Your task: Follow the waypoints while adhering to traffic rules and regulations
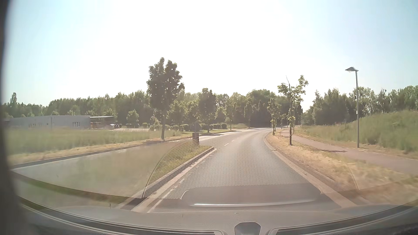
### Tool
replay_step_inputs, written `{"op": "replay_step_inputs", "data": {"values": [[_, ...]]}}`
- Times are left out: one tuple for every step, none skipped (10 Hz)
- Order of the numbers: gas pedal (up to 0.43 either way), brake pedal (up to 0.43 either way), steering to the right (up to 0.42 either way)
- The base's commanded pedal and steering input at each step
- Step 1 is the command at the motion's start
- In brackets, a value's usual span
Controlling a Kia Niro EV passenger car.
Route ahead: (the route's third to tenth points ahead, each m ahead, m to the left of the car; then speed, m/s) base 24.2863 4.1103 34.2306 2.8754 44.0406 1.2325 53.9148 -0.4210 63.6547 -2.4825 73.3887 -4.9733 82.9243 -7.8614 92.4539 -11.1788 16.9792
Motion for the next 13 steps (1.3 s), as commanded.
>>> {"op": "replay_step_inputs", "data": {"values": [[0.130, 0.006, 0.021], [0.130, 0.006, 0.024], [0.130, 0.006, 0.028], [0.130, 0.006, 0.028], [0.130, 0.006, 0.028], [0.130, 0.006, 0.027], [0.130, 0.006, 0.027], [0.130, 0.006, 0.027], [0.138, 0.006, 0.026], [0.138, 0.006, 0.025], [0.138, 0.006, 0.025], [0.138, 0.006, 0.025], [0.150, 0.006, 0.025]]}}
